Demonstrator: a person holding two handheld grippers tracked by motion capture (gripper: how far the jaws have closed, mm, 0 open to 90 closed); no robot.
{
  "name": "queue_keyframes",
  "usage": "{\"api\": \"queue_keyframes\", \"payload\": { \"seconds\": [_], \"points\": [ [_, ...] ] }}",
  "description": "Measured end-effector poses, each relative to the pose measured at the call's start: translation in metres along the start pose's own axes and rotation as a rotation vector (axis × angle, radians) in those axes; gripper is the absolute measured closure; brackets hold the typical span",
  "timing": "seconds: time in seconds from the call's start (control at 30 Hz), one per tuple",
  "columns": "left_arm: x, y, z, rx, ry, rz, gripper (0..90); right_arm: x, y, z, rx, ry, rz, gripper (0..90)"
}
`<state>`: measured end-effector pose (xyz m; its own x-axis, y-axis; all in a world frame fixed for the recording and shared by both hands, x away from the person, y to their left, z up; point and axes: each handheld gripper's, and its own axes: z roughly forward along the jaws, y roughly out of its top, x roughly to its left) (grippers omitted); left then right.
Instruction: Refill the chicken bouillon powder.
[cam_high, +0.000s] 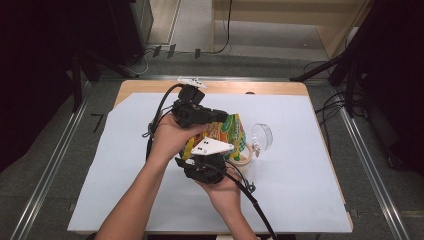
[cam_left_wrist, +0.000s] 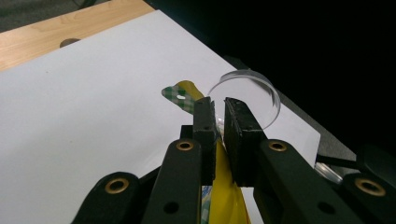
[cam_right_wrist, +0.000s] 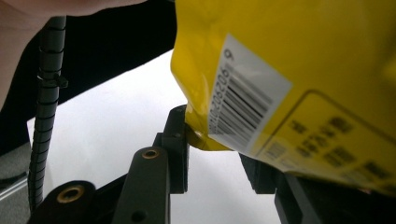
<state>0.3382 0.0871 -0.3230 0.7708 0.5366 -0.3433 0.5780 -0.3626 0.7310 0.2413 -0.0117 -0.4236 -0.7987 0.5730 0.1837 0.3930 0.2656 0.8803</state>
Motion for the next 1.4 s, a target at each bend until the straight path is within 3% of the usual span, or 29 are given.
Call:
{"api": "queue_keyframes", "payload": {
  "seconds": [0.2,0.47,0.73,1.03,1.4],
  "points": [
    [-0.001,0.008,-0.002,0.052,-0.002,0.032,86.9,0.001,0.002,0.001,-0.027,0.006,0.002,66.9],
    [-0.001,0.015,0.003,0.100,-0.023,0.015,88.4,-0.001,0.000,-0.001,-0.036,0.012,0.002,67.1],
    [0.004,0.013,0.005,0.078,-0.045,-0.010,88.2,-0.004,-0.002,-0.003,-0.027,0.007,-0.009,67.1],
    [0.005,0.013,0.004,0.059,-0.016,-0.007,88.0,-0.008,-0.001,0.001,-0.028,0.016,0.000,67.0],
    [0.009,0.015,0.006,0.057,-0.029,-0.027,87.9,-0.008,-0.001,-0.002,-0.031,0.003,-0.002,66.2]
  ]
}}
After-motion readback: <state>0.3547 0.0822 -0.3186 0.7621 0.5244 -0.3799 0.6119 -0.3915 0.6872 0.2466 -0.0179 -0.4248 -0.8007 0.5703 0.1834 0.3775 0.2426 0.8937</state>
